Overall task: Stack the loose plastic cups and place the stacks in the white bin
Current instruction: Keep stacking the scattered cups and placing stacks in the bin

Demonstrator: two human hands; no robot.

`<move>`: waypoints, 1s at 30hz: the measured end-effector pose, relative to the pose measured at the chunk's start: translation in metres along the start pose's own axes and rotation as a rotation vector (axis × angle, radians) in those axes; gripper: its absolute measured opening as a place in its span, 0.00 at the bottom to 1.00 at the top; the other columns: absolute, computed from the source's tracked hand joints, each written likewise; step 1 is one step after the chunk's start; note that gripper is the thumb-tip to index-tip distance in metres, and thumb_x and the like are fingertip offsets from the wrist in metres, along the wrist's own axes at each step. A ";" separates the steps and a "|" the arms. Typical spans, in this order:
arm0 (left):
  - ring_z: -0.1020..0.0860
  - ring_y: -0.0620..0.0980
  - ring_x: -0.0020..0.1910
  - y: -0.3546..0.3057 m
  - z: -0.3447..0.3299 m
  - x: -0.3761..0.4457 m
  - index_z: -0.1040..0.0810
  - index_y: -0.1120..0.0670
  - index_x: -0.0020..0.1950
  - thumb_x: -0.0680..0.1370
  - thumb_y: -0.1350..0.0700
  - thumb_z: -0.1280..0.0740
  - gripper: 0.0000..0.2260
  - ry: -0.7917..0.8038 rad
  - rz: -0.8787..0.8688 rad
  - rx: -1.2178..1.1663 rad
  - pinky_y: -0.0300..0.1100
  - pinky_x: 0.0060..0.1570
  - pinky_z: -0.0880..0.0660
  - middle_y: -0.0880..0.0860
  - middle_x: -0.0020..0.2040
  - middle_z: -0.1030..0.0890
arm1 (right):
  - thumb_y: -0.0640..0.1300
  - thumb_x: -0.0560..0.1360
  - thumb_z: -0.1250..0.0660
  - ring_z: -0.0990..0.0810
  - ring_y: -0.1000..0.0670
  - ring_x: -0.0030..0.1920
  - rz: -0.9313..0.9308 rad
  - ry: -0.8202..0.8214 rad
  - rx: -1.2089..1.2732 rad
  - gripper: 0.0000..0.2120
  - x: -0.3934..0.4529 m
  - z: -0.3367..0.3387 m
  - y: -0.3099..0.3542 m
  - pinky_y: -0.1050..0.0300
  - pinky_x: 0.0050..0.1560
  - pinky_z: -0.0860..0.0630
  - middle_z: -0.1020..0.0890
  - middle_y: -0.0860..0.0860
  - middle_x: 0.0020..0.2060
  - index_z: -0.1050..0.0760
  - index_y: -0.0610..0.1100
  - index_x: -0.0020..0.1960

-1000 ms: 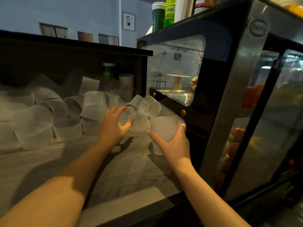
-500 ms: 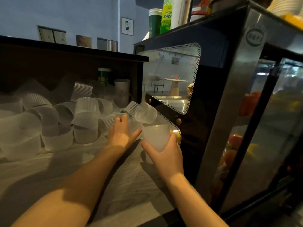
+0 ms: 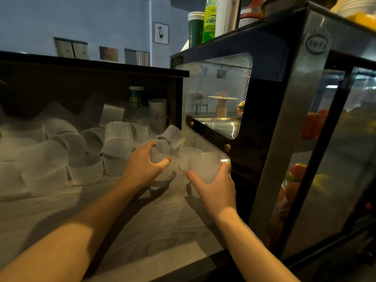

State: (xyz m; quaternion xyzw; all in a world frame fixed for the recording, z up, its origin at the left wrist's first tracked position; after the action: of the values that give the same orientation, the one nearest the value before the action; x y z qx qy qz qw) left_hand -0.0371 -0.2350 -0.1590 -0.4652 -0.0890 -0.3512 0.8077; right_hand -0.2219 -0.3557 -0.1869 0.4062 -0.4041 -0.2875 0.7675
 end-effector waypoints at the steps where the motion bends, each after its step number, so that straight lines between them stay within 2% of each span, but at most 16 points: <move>1: 0.28 0.47 0.58 0.003 0.003 -0.002 0.33 0.52 0.73 0.74 0.47 0.27 0.30 -0.002 0.016 -0.022 0.44 0.57 0.24 0.53 0.67 0.28 | 0.63 0.66 0.26 0.26 0.49 0.56 -0.003 -0.004 -0.004 0.39 0.000 0.000 0.000 0.50 0.52 0.22 0.29 0.52 0.60 0.40 0.49 0.68; 4: 0.28 0.49 0.59 0.011 0.011 -0.007 0.33 0.50 0.73 0.75 0.46 0.28 0.29 -0.019 0.071 -0.115 0.48 0.57 0.23 0.53 0.68 0.28 | 0.64 0.66 0.26 0.26 0.48 0.57 -0.011 -0.006 -0.017 0.40 0.000 0.000 -0.001 0.46 0.53 0.22 0.29 0.51 0.60 0.41 0.49 0.68; 7: 0.29 0.48 0.58 0.005 0.015 -0.010 0.31 0.49 0.72 0.76 0.45 0.30 0.26 -0.025 0.060 -0.211 0.44 0.53 0.28 0.51 0.66 0.29 | 0.64 0.66 0.26 0.26 0.48 0.57 -0.020 -0.010 -0.023 0.40 -0.002 0.002 -0.001 0.47 0.53 0.22 0.29 0.52 0.59 0.40 0.49 0.68; 12: 0.25 0.51 0.57 -0.008 0.023 -0.011 0.28 0.48 0.68 0.75 0.42 0.31 0.23 -0.043 0.043 -0.468 0.39 0.45 0.27 0.52 0.63 0.26 | 0.64 0.65 0.27 0.26 0.48 0.57 -0.012 0.043 -0.051 0.40 -0.004 -0.001 -0.003 0.44 0.55 0.22 0.29 0.52 0.59 0.41 0.50 0.68; 16: 0.23 0.52 0.57 -0.018 0.026 -0.013 0.25 0.42 0.62 0.66 0.32 0.33 0.27 -0.014 0.001 -0.628 0.50 0.54 0.20 0.54 0.61 0.24 | 0.63 0.66 0.26 0.28 0.49 0.58 0.043 0.116 -0.106 0.40 -0.006 -0.007 0.003 0.44 0.56 0.23 0.31 0.53 0.60 0.42 0.52 0.69; 20: 0.23 0.50 0.58 -0.030 0.024 -0.017 0.27 0.47 0.70 0.66 0.31 0.35 0.36 0.021 -0.084 -0.565 0.44 0.54 0.22 0.55 0.61 0.23 | 0.61 0.67 0.26 0.29 0.50 0.59 0.114 0.142 -0.140 0.41 -0.009 -0.011 0.013 0.47 0.55 0.24 0.32 0.54 0.60 0.43 0.52 0.70; 22: 0.24 0.48 0.61 -0.038 0.016 -0.022 0.29 0.46 0.72 0.68 0.30 0.34 0.36 0.082 -0.143 -0.482 0.42 0.57 0.23 0.54 0.64 0.23 | 0.60 0.67 0.25 0.29 0.51 0.58 0.145 0.160 -0.150 0.40 -0.011 -0.014 0.017 0.49 0.54 0.23 0.33 0.55 0.59 0.43 0.52 0.70; 25: 0.25 0.38 0.58 -0.053 0.004 -0.029 0.36 0.45 0.76 0.72 0.32 0.35 0.35 0.181 -0.225 -0.410 0.34 0.52 0.24 0.47 0.66 0.28 | 0.58 0.67 0.24 0.29 0.53 0.58 0.162 0.176 -0.142 0.41 -0.012 -0.015 0.020 0.52 0.52 0.22 0.33 0.56 0.57 0.44 0.53 0.70; 30: 0.27 0.36 0.57 -0.063 0.003 -0.034 0.38 0.43 0.76 0.73 0.35 0.40 0.33 0.188 -0.306 -0.289 0.31 0.48 0.28 0.43 0.67 0.30 | 0.58 0.66 0.24 0.28 0.52 0.58 0.139 0.155 -0.053 0.41 -0.011 -0.012 0.019 0.51 0.52 0.21 0.31 0.55 0.60 0.43 0.53 0.71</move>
State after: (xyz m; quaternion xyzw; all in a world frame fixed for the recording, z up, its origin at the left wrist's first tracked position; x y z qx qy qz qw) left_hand -0.1021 -0.2364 -0.1301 -0.5224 -0.0317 -0.5203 0.6748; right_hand -0.2153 -0.3328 -0.1795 0.3780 -0.3628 -0.2119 0.8250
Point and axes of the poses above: each hand's wrist, its own x-axis towards the middle knuckle, its own z-axis out of the back of the hand, y = z × x, the point moved 7 cm from there along x, towards the middle knuckle
